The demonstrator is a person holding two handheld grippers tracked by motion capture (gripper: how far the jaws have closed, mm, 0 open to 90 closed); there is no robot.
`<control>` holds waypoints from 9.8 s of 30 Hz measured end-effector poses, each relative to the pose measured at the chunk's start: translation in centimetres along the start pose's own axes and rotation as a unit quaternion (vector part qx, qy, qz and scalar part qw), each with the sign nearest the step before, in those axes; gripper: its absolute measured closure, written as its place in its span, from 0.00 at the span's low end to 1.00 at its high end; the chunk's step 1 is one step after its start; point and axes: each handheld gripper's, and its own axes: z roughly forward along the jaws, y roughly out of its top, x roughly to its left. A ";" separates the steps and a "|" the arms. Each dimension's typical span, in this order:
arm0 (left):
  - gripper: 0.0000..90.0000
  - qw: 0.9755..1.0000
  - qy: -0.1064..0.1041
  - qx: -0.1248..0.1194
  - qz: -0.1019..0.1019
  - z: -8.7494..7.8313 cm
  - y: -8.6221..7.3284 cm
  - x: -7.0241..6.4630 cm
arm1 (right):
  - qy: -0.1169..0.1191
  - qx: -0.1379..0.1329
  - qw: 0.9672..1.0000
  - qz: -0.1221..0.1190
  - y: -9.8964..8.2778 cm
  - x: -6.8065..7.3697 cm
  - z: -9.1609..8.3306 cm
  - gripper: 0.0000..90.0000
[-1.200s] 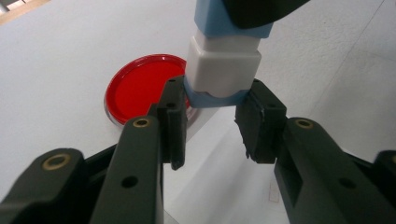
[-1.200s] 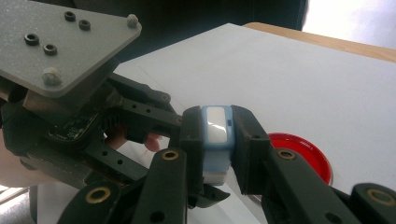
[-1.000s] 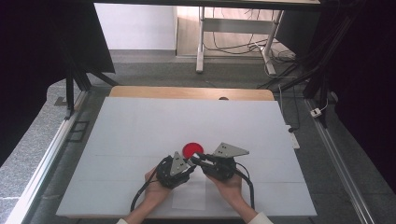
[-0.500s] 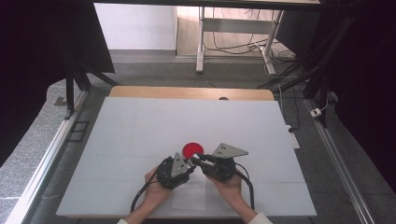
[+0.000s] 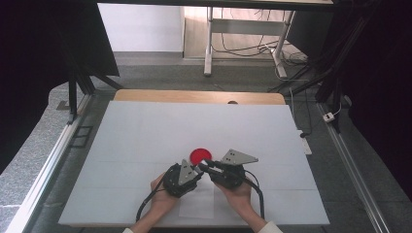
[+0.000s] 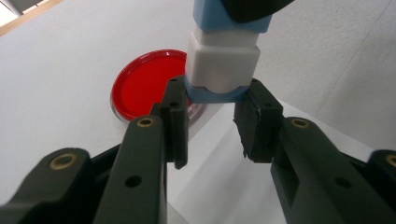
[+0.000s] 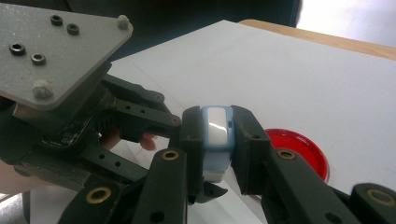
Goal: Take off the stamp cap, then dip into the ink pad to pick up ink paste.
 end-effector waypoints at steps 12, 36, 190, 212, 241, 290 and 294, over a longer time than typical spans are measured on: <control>0.73 1.000 -0.006 -0.004 -0.011 0.0 -0.1 0.2 | -0.007 -0.006 1.000 0.001 -0.1 0.2 0.0 0.83; 0.74 1.000 0.001 -0.001 -0.009 0.0 -0.1 0.3 | -0.007 -0.003 1.000 0.000 -0.1 0.2 0.0 0.83; 0.73 0.995 0.018 -0.037 -0.087 -10.5 -7.3 7.6 | -0.038 -0.006 0.999 0.015 1.4 -3.9 -3.5 0.83; 0.73 0.996 0.011 -0.029 -0.087 -10.1 -7.5 7.7 | -0.037 0.004 0.999 0.002 2.7 -4.6 -2.5 0.83; 0.73 0.995 0.010 -0.027 -0.098 -10.1 -7.7 8.2 | -0.042 0.076 0.996 -0.019 3.7 -5.6 2.4 0.84; 0.73 0.995 0.004 -0.026 -0.098 -10.0 -7.7 8.2 | -0.052 0.160 0.985 -0.047 2.1 -6.2 6.6 0.83; 0.73 0.995 0.003 -0.026 -0.097 -10.0 -7.7 8.2 | -0.052 0.157 0.985 -0.047 2.1 -6.1 6.6 0.83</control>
